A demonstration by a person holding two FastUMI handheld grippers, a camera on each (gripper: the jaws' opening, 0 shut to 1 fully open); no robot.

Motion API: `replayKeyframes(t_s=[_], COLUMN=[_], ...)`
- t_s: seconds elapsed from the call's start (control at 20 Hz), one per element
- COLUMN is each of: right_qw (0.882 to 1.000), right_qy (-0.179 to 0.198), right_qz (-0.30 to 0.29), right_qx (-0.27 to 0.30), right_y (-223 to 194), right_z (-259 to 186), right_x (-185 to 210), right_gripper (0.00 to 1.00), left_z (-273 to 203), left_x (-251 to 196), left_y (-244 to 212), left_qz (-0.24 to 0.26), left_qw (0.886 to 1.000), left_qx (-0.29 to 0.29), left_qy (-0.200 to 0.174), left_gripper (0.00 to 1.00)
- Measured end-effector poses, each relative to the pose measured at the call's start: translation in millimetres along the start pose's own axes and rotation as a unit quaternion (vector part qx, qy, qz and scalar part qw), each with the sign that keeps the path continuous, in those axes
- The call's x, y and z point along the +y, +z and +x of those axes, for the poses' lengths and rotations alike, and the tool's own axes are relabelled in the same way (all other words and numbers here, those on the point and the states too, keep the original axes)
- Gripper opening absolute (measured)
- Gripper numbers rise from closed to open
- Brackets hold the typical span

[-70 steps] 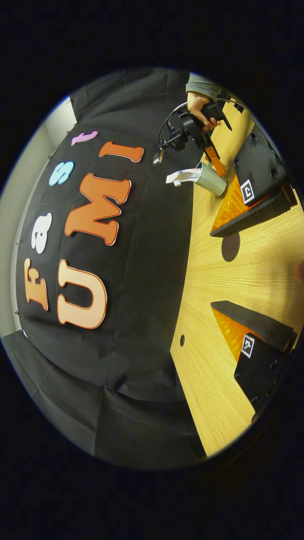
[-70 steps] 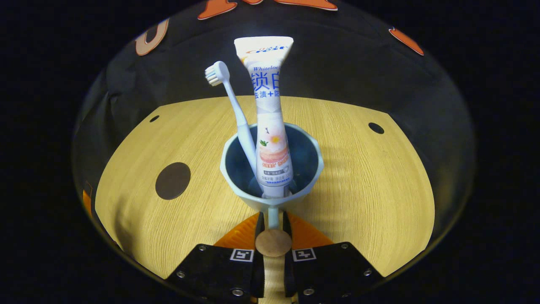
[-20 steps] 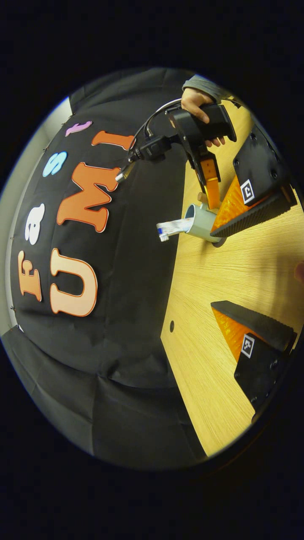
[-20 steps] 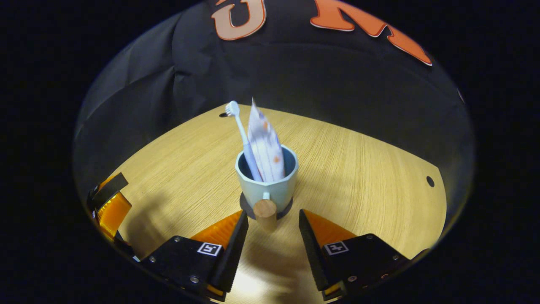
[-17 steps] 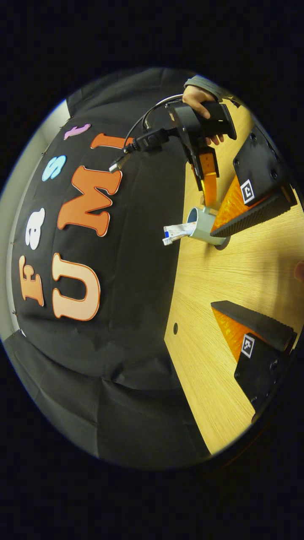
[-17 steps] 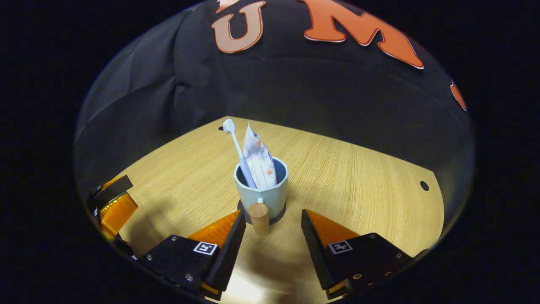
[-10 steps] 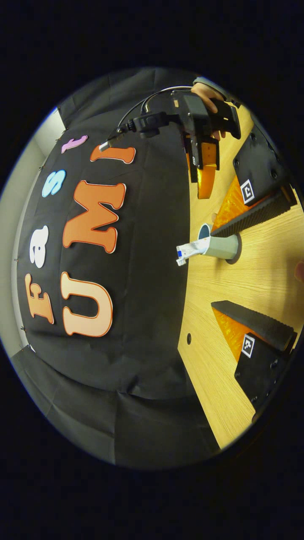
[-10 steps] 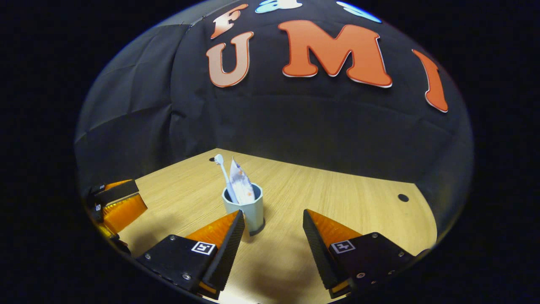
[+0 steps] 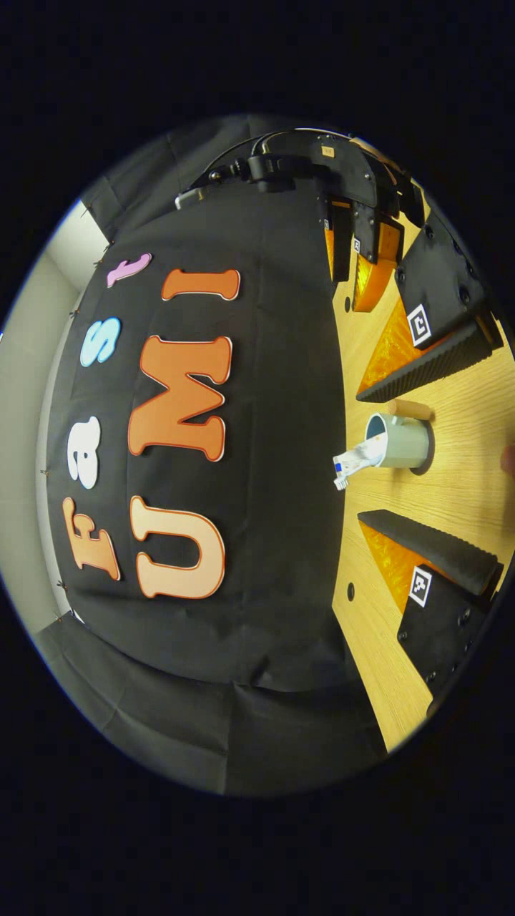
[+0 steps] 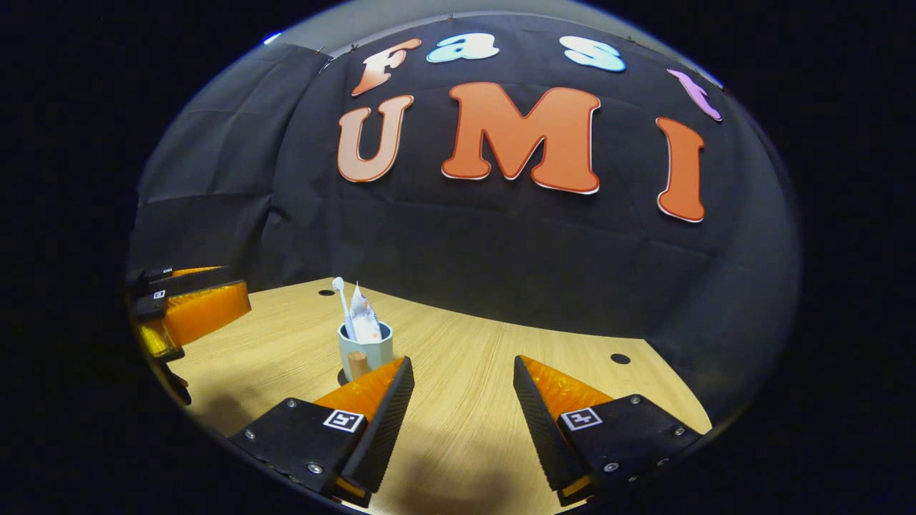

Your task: Put the toothbrush and toothpaste on the desktop into the cup, then pick up the cup and place it on the coaster on the desktop.

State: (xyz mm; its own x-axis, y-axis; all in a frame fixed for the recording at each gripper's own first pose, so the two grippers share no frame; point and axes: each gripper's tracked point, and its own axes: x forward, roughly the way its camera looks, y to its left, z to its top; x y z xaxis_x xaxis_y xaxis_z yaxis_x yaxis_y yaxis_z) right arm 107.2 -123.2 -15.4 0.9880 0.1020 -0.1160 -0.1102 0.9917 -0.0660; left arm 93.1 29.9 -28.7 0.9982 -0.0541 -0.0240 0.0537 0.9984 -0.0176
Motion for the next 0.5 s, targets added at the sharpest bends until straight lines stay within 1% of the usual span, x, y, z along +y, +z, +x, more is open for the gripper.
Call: replayKeyframes(t_s=[0.05, 0.1, 0.15, 0.2, 0.35, 0.5], right_qw=[1.000, 1.000, 1.000, 1.000, 0.999, 0.998], right_qy=[-0.006, -0.012, -0.017, -0.021, -0.032, -0.037], right_qz=[0.002, 0.005, 0.008, 0.011, 0.018, 0.029], right_qx=[-0.004, -0.008, -0.013, -0.017, -0.024, -0.030], right_y=[0.8, 1.1, 1.3, 1.2, -2.4, -5.3], right_z=[-4.9, -9.7, -13.7, -17.5, -23.9, -29.6], right_x=[-4.6, -9.6, -13.3, -17.1, -26.4, -31.7], right_gripper=[0.85, 0.85, 0.85, 0.85, 0.85, 0.85], left_z=[0.1, 0.1, 1.0, 0.2, 1.5, 2.6], left_x=[-3.1, -5.9, -8.1, -10.6, -14.0, -14.4], left_y=[2.7, 4.8, 6.3, 6.4, 6.7, 6.3], left_qz=[0.000, 0.001, 0.000, 0.000, -0.005, -0.002], left_qw=[1.000, 1.000, 1.000, 1.000, 1.000, 1.000], left_qx=[-0.004, -0.008, -0.010, -0.011, -0.012, -0.014], left_qy=[-0.001, -0.003, -0.003, -0.005, -0.006, -0.006], left_gripper=[0.97, 0.95, 0.97, 0.96, 0.96, 0.96])
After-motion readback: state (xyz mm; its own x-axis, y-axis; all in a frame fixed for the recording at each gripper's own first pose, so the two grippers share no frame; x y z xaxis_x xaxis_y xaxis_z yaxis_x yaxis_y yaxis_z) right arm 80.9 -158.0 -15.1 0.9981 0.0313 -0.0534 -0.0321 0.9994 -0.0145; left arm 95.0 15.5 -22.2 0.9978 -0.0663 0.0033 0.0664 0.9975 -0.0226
